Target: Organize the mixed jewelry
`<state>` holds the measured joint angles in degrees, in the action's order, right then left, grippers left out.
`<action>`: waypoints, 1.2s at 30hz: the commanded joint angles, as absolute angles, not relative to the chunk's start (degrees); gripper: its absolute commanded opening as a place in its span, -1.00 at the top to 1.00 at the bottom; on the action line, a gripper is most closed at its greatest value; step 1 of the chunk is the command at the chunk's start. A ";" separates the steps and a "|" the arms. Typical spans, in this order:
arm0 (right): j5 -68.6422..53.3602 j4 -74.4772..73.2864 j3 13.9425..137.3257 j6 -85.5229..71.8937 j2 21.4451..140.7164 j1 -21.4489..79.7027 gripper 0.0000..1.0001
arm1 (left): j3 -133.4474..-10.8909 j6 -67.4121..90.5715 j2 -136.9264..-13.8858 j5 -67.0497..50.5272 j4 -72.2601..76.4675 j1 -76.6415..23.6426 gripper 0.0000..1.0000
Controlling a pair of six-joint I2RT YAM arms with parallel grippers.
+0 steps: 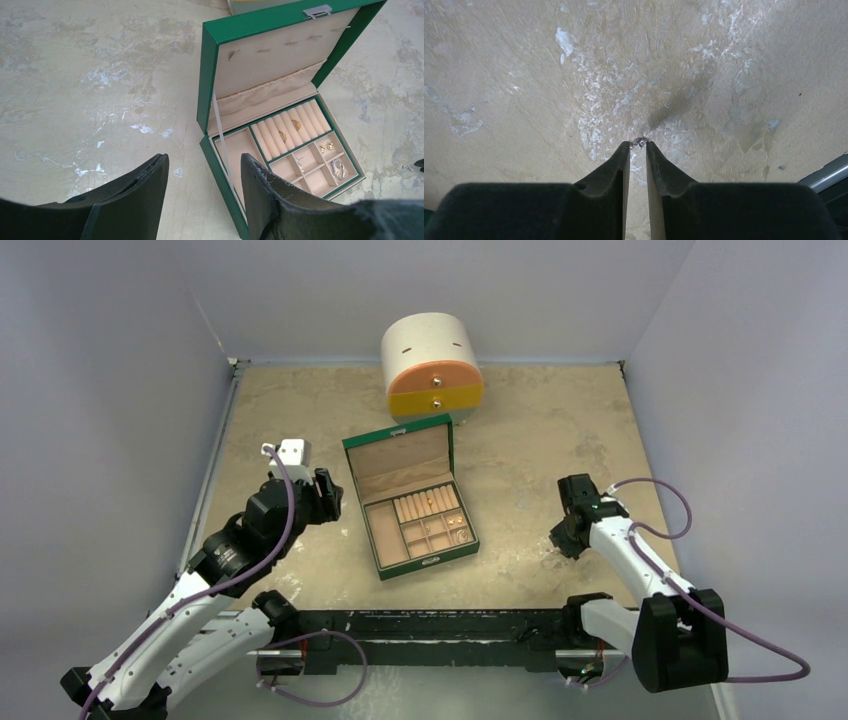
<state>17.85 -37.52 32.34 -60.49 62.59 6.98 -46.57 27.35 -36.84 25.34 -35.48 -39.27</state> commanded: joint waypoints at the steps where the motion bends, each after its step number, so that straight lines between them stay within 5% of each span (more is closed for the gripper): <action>1: 16.70 -37.03 32.16 -59.37 63.13 6.60 0.60 | -47.78 26.72 -36.44 25.67 -34.01 -38.87 -0.09; 14: 16.72 -37.41 33.30 -58.80 66.44 6.59 0.76 | -47.79 26.76 -35.81 25.84 -34.01 -38.86 -0.09; 20: 16.61 -37.68 33.46 -58.80 66.69 6.62 1.00 | -47.80 26.72 -35.68 25.84 -34.01 -38.81 -0.10; 36: 11.02 -33.51 34.29 -52.14 60.95 6.59 1.00 | -47.79 26.72 -35.40 25.93 -34.01 -38.86 -0.10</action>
